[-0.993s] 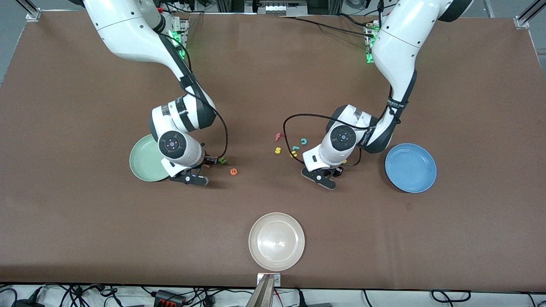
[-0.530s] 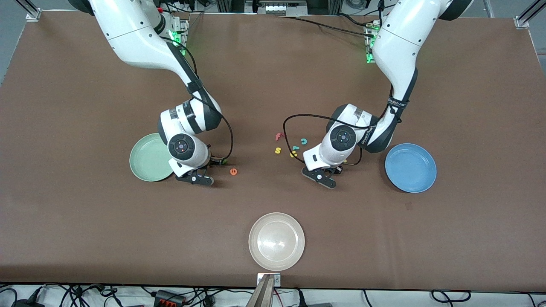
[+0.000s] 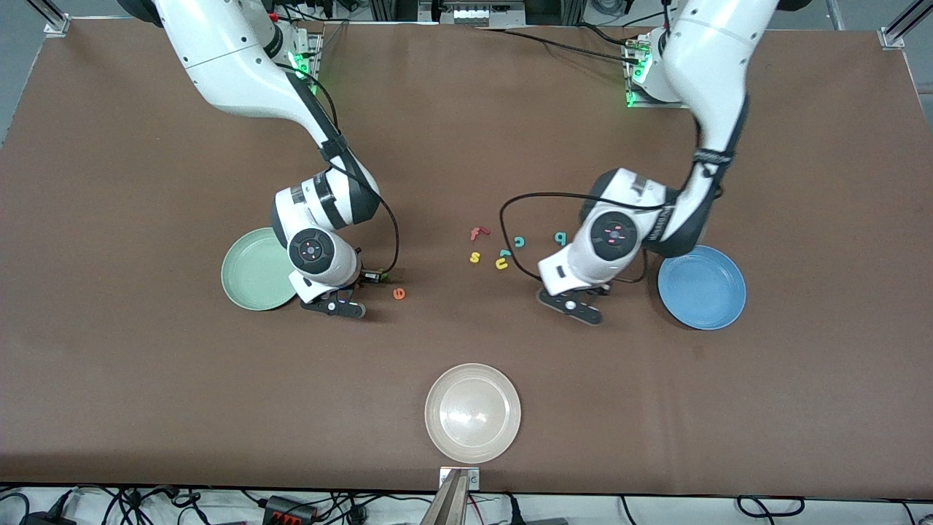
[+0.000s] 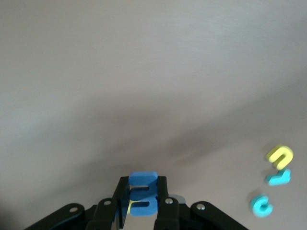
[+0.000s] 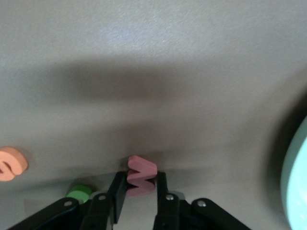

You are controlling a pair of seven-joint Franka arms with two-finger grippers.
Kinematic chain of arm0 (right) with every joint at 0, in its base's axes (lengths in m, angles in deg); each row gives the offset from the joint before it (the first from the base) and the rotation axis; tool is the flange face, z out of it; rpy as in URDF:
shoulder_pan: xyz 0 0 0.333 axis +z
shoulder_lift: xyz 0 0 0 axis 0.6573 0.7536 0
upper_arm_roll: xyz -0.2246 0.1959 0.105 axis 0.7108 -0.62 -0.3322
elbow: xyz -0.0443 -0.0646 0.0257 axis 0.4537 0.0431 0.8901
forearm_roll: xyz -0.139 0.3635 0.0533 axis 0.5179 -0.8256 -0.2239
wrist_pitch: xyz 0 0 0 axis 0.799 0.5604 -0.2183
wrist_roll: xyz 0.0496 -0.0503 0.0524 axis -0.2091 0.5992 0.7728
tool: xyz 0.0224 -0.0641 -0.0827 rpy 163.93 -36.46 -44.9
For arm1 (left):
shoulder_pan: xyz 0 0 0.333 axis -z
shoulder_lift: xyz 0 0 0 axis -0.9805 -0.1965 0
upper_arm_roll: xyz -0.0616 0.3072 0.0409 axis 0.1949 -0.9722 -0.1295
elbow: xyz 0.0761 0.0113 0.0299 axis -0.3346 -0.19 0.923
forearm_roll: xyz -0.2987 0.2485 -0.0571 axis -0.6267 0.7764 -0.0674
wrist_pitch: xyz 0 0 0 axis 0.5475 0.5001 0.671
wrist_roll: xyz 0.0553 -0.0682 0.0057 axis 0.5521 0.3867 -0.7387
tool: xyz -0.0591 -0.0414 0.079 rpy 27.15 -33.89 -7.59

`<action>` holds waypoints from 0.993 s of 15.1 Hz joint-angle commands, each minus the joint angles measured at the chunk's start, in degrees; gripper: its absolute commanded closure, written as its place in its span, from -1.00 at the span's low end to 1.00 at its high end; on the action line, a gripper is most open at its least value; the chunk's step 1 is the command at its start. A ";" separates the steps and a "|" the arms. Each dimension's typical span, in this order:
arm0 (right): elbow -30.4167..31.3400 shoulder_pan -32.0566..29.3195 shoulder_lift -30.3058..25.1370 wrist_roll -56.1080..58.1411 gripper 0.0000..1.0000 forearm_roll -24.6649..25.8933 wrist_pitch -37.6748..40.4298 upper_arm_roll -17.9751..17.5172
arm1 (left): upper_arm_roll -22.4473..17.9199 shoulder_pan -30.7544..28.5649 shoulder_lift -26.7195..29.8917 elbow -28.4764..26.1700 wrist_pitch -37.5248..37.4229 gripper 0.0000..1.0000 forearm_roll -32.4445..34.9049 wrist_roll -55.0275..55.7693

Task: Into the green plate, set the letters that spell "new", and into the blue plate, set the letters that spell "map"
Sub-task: 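Carry pink w to the green plate while the left gripper carries blue m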

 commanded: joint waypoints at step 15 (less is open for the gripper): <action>5.97 -12.23 -11.75 20.29 0.66 -0.14 10.18 0.87 | 0.35 -20.63 4.48 -11.38 -4.50 0.88 1.01 -8.81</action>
